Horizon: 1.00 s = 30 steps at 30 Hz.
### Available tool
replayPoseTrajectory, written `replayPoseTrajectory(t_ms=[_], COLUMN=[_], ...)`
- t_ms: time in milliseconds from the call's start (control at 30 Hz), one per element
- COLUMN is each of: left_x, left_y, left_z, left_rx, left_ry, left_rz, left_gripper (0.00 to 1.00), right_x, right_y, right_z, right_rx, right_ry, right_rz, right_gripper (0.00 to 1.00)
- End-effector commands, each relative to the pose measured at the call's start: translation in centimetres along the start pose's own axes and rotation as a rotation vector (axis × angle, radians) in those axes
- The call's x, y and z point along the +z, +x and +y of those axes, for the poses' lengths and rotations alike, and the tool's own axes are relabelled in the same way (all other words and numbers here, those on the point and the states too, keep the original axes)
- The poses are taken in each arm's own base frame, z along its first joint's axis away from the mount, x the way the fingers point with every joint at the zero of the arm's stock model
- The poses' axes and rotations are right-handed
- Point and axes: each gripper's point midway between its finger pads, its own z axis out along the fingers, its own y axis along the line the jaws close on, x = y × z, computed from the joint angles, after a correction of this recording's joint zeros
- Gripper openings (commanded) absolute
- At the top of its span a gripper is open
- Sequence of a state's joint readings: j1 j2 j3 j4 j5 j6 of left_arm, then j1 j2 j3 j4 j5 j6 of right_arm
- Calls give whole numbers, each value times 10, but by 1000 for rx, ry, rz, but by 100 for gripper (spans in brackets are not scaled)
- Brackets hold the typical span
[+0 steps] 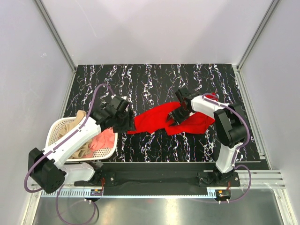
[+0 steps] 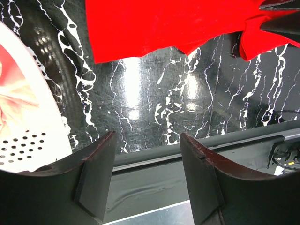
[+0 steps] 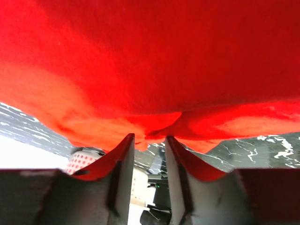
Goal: Fold and stack the t-shirts
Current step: Flatten the tshirt out
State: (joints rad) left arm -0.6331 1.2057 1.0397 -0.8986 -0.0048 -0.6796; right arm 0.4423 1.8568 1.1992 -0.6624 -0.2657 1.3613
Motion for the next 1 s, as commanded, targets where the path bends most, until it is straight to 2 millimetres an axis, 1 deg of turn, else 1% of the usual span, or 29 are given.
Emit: replayPoseTrajectory(t_ms=[0,33,67,167,200,267,300,367,400,433,467,500,533,567,600,667,700,733,767,800,833,900,933,967], left_x=[-2,-1,2,6,12,17,26,37,44,55,61,67,76,80,84,93,96,99,101,102,104,103,104,105], left_y=[-5,-5,-4,-8,-10,-16,-16,-19,-19,-20,-21,-21,-22,-24,-25,-25,-24,-22,-20,-19,-16,-14,-12,-10], left_z=[4,4,6,10,13,13,14,10,10,10,12,13,13,16,18,27,29,32,37,39,43,45,46,44], left_rx=[2,5,4,-1,-1,-2,1,1,-4,-20,-29,-39,-55,-69,-74,-95,-103,-116,-131,-141,-155,-164,-166,-167], left_ry=[-17,-20,-33,-73,-104,-138,-158,-156,-163,-174,-187,-192,-197,-203,-212,-244,-250,-259,-269,-269,-275,-272,-271,-254], left_rz=[-33,-30,-19,-21,-14,-11,11,16,24,27,23,27,33,32,35,50,58,68,76,76,78,72,73,85], left_gripper=[62,63,64,69,70,71,71,70,67,66,64,60,58,56,55,54,54,57,58,59,60,62,63,64], right_x=[5,5,6,8,10,12,14,14,14,14,13,11,9,6,4,-8,-11,-20,-24,-26,-35,-41,-49,-54], right_y=[-5,-4,-3,-5,-4,-6,-7,-9,-10,-11,-13,-16,-16,-17,-19,-19,-21,-21,-20,-21,-19,-16,-15,-15], right_z=[7,5,3,-5,-6,-8,-9,-9,-8,-9,-9,-7,-8,-8,-11,-14,-21,-21,-22,-30,-29,-37,-36,-36], right_rx=[53,52,54,60,54,37,35,28,19,8,-21,-39,-56,-91,-108,-172,-190,-211,-242,-250,-263,-295,-337,-362], right_ry=[0,2,6,11,9,28,33,28,28,35,39,45,52,52,60,49,69,49,41,54,28,30,7,0], right_rz=[-26,-22,-21,-28,-20,-30,-32,-44,-50,-56,-63,-80,-85,-91,-106,-128,-146,-158,-165,-172,-180,-178,-185,-188], right_gripper=[36,34,30,24,24,25,25,25,24,21,15,7,2,0,0,0,0,0,0,0,0,0,0,0])
